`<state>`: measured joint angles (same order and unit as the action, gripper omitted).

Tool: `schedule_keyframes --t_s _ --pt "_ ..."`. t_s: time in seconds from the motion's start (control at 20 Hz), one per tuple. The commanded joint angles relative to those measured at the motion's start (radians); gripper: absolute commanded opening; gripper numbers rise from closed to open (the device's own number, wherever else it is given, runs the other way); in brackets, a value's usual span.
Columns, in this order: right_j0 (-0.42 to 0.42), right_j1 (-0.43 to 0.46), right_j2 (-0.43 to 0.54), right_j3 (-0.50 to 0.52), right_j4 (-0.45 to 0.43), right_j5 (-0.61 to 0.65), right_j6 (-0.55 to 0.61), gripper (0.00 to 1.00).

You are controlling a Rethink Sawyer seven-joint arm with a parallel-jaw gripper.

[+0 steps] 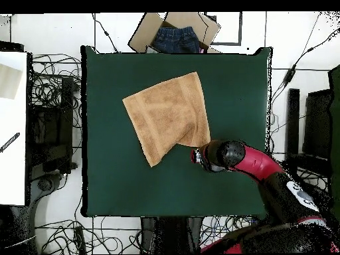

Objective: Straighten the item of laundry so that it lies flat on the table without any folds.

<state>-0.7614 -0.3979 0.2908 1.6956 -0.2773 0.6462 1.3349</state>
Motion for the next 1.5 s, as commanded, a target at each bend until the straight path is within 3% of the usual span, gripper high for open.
schedule_keyframes --t_s 0.05,0.7,1.1,1.5 --pt "-0.012 -0.004 -0.02 0.029 -0.053 0.09 -0.002 0.0" --pt "0.179 0.077 0.02 -0.14 -0.058 -0.07 0.084 0.0" --pt "0.321 -0.028 -0.035 -0.198 0.007 0.12 0.151 0.0" --pt "0.318 -0.024 -0.039 -0.198 0.042 0.142 0.131 0.0"
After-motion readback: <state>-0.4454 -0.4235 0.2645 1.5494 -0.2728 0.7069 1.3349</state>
